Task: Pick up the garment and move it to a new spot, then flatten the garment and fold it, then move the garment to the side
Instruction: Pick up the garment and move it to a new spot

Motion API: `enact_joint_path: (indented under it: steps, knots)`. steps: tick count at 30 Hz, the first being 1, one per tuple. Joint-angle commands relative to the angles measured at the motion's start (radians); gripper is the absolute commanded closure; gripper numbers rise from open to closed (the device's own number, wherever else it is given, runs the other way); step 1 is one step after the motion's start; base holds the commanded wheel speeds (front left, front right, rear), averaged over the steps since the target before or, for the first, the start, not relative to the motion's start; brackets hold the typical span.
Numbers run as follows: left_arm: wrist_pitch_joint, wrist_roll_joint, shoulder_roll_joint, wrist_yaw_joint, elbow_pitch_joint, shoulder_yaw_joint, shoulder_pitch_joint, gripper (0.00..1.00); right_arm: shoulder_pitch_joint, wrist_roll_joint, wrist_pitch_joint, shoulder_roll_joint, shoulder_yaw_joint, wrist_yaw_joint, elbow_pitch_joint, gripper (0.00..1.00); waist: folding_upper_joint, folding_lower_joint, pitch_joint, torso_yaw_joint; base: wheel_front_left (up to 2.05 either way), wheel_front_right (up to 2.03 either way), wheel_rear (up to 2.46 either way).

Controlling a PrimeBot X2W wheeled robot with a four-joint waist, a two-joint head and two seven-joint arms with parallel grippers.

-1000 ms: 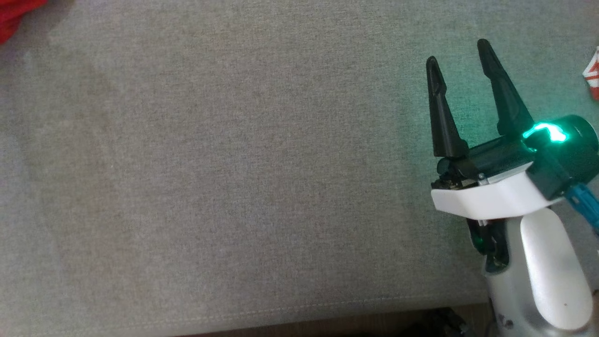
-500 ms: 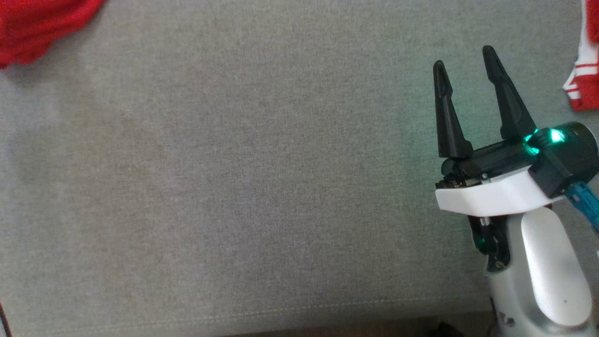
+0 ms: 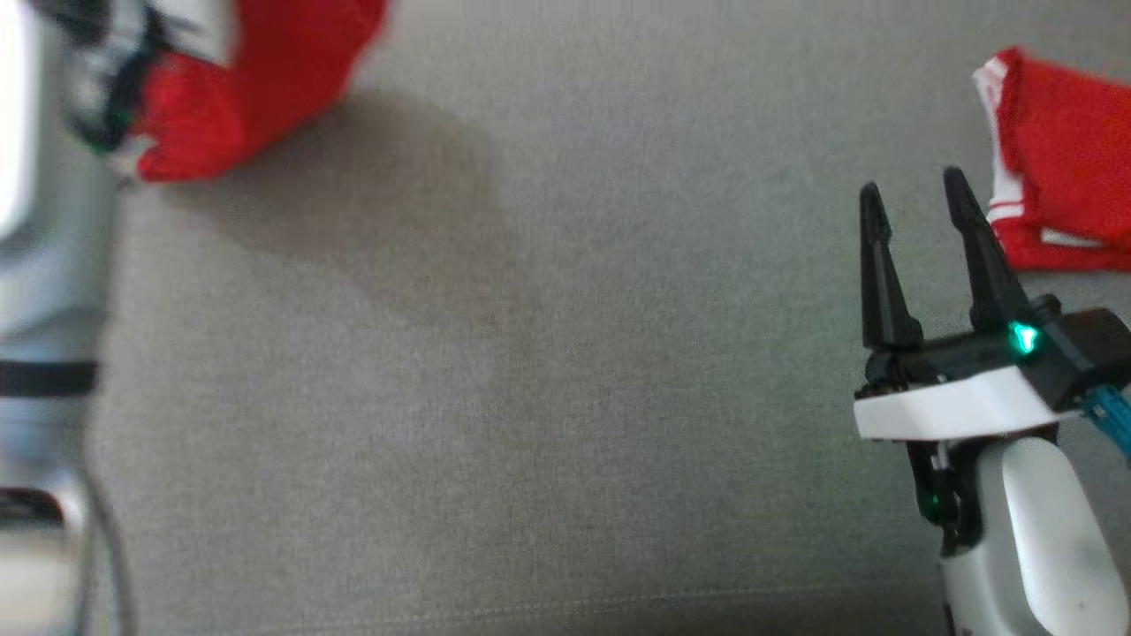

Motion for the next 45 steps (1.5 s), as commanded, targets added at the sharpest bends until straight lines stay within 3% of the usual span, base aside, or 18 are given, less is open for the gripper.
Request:
enact_joint_path:
  steps: [1,7,13,20,25,29,30,31,32,33,40,45]
  knots:
    - [0.007,-0.018,0.009,-0.005,-0.058,0.005,-0.005,1.00,0.004,0.009,-0.008,0.000,0.010,0.007,-0.027,0.00,0.0000,0.0001,-0.067,-0.011,0.00,0.00,0.00]
    - [0.018,-0.064,-0.124,-0.008,-0.145,-0.078,0.083,1.00,0.028,0.025,-0.009,0.000,-0.013,0.007,-0.021,0.00,0.0000,0.0001,-0.089,-0.055,0.00,0.00,0.00]
    - [-0.037,-0.125,-0.265,0.031,-0.141,-0.151,0.208,1.00,0.033,0.041,-0.020,0.000,-0.034,0.007,-0.007,0.00,0.0000,0.0001,-0.055,-0.113,0.00,0.00,0.00]
    - [-0.139,-0.272,-0.283,0.102,-0.147,-0.294,0.319,1.00,0.020,0.053,-0.038,0.000,-0.029,0.007,0.020,0.00,0.0000,0.0001,-0.030,-0.184,0.00,0.00,0.00]
    - [-0.210,-0.420,-0.284,0.198,-0.191,-0.480,0.330,1.00,0.013,0.057,-0.049,0.000,-0.023,0.007,0.038,0.00,0.0000,0.0001,-0.021,-0.228,0.00,0.00,0.00]
    - [-0.241,-0.463,-0.284,0.246,-0.159,-0.589,0.308,1.00,0.009,0.064,-0.057,0.000,-0.021,0.007,0.045,0.00,0.0000,0.0001,-0.010,-0.244,0.00,0.00,0.00]
    - [-0.250,-0.466,-0.284,0.251,-0.141,-0.607,0.306,0.87,0.009,0.064,-0.059,0.000,-0.023,0.007,0.047,0.00,0.0000,0.0001,-0.008,-0.244,0.00,0.00,0.00]
    - [-0.259,-0.469,-0.284,0.253,-0.123,-0.623,0.306,0.65,0.010,0.064,-0.061,0.000,-0.026,0.007,0.051,0.00,0.0000,0.0001,-0.006,-0.243,0.00,0.00,0.00]
    - [-0.283,-0.472,-0.284,0.253,-0.091,-0.650,0.310,0.07,0.011,0.063,-0.063,0.000,-0.030,0.007,0.058,0.00,0.0000,0.0001,-0.005,-0.236,0.00,0.00,0.00]
    - [-0.292,-0.475,-0.284,0.249,-0.077,-0.664,0.315,0.00,0.011,0.062,-0.063,0.000,-0.030,0.007,0.061,0.00,0.0000,0.0001,-0.005,-0.232,0.00,0.00,0.00]
    - [-0.404,-0.468,-0.284,0.228,-0.051,-0.734,0.358,0.00,0.013,0.050,-0.054,0.000,-0.031,0.007,0.072,0.00,0.0000,0.0001,-0.029,-0.178,0.00,0.00,0.00]
    - [-0.461,-0.470,-0.283,0.249,-0.042,-0.722,0.378,0.00,0.026,0.046,-0.036,0.000,-0.030,0.007,0.078,0.00,0.0000,0.0001,-0.074,-0.134,0.00,0.00,0.00]
